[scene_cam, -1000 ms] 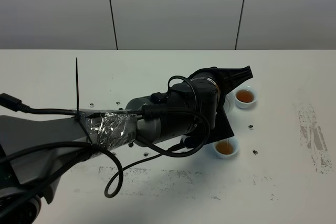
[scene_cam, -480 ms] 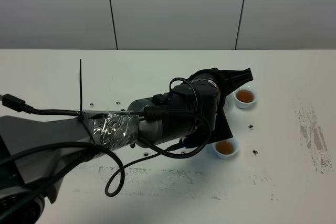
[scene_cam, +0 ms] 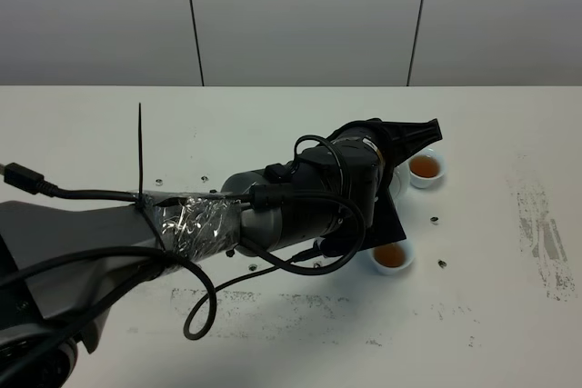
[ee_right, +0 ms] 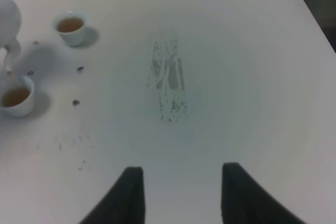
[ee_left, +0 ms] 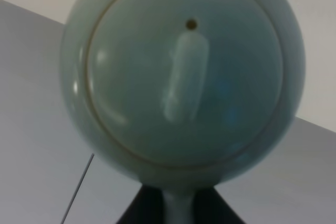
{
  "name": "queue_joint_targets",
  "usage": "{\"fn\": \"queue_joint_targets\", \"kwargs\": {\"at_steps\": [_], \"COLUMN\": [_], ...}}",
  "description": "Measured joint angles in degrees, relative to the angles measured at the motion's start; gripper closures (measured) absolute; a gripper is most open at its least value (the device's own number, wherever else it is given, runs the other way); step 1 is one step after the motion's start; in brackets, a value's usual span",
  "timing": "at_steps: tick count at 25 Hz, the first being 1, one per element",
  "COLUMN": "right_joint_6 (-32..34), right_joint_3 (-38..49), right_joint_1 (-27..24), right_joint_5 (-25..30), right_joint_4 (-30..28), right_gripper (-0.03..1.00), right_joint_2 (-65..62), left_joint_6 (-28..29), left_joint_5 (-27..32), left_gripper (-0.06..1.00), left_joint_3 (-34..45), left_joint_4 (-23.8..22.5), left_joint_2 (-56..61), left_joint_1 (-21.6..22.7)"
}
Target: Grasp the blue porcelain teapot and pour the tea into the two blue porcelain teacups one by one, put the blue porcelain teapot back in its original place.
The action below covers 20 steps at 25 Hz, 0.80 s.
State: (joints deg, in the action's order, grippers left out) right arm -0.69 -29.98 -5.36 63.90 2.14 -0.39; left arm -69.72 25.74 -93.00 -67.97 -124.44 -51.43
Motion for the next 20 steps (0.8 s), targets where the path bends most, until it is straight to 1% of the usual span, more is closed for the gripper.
{"fn": "queue_joint_targets", "kwargs": {"at_steps": [13, 15, 17, 20], "right_joint_6": [0.0, 0.0, 0.0, 0.0], "right_joint_3": [0.0, 0.0, 0.0, 0.0], "right_joint_1": [0.0, 0.0, 0.0, 0.0], "right_joint_5": [0.0, 0.0, 0.0, 0.0], "right_joint_4": [0.0, 0.0, 0.0, 0.0], "right_gripper": [0.61, 0.61, 0.61, 0.61], "right_joint_2": [0.0, 0.0, 0.0, 0.0], "left_joint_6": [0.24, 1.06, 2.19, 3.1], "left_joint_5": [0.0, 0.0, 0.06, 0.62], "left_gripper": [0.83, 0.83, 0.83, 0.83], "left_joint_3": [0.0, 0.0, 0.0, 0.0], "left_joint_4": [0.0, 0.1, 0.62, 2.7], "left_joint_2": [0.0, 0.0, 0.0, 0.0], "left_joint_1": [-0.05, -0.11, -0.11, -0.11]}}
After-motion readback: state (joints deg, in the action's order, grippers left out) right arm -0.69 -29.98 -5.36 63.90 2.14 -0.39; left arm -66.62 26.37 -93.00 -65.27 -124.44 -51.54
